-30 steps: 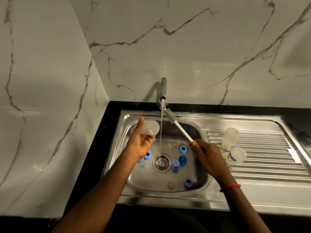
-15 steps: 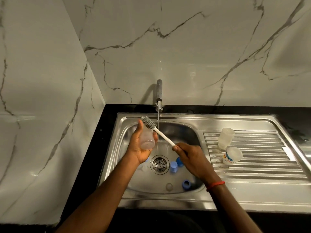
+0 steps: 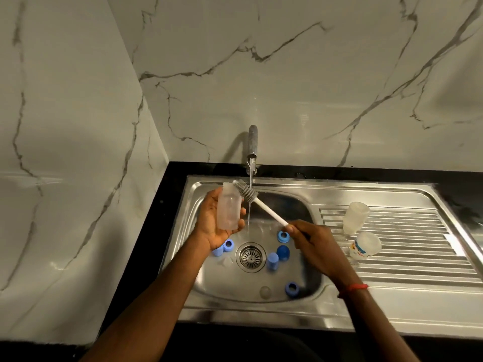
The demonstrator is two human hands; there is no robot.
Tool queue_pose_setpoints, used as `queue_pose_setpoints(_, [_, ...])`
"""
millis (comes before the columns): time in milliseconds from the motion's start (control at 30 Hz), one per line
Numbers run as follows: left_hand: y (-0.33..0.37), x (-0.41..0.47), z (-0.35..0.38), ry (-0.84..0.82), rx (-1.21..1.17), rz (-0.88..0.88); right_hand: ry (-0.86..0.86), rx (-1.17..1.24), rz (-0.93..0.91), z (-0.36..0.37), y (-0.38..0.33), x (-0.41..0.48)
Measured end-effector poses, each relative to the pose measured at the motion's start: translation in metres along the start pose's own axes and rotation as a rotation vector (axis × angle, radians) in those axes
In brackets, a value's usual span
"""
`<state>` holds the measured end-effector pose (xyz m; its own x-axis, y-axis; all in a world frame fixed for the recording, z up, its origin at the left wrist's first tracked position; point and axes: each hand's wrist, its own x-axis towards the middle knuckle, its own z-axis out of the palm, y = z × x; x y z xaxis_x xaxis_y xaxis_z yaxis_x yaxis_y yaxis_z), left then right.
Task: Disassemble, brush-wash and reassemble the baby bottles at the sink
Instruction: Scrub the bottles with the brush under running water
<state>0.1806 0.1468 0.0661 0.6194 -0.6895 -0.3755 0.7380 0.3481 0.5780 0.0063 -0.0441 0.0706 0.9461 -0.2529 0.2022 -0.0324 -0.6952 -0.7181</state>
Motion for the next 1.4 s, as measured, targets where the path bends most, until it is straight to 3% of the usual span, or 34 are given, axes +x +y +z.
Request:
queue_pose_setpoints(133, [0.02,-0.005,-0.003,0.036,0.223,0.08,0.05,-0.072,0.033,-0.022,0.005,0.005])
queue_pose_setpoints(400, [0.034,0.023,-0.02,0.072,1.036,0.398,0.027,-0.307,0.058,-0.036,0.021,0.011])
queue_pose_setpoints(600, [0.035,0.049,-0.03,0.096,1.379,0.415,0.101,-0.509,-0.039,-0.046,0.02,0.021])
queue_pose_setpoints(733, [0.035,0.051,-0.032,-0.024,1.495,0.46,0.105,-0.776,-0.153,-0.045,0.019,0.027])
queue_pose_setpoints(867, [0.032,0.05,-0.027,-0.11,1.798,0.461,0.149,-0.874,-0.326,-0.028,0.004,0.035])
queue_pose_setpoints(967, [0.04,0.049,-0.024,-0.12,1.696,0.585,0.05,-0.736,-0.232,-0.009,0.005,0.039])
queue_pose_setpoints(1133, [0.053,0.045,-0.015,-0.216,1.824,0.644,-0.294,0.196,0.322,0.014,-0.008,0.037])
queue_pose_setpoints(1200, [0.055,0.043,-0.011,-0.25,1.875,0.614,-0.384,0.365,0.459,0.017,-0.014,0.037])
queue_pose_setpoints(1333, [0.048,0.036,-0.016,-0.256,1.918,0.464,-0.388,-0.16,0.319,0.004,-0.001,0.05])
queue_pose_setpoints(1400, [0.04,0.034,-0.022,-0.214,1.918,0.416,-0.194,-0.452,0.203,-0.003,0.001,0.051])
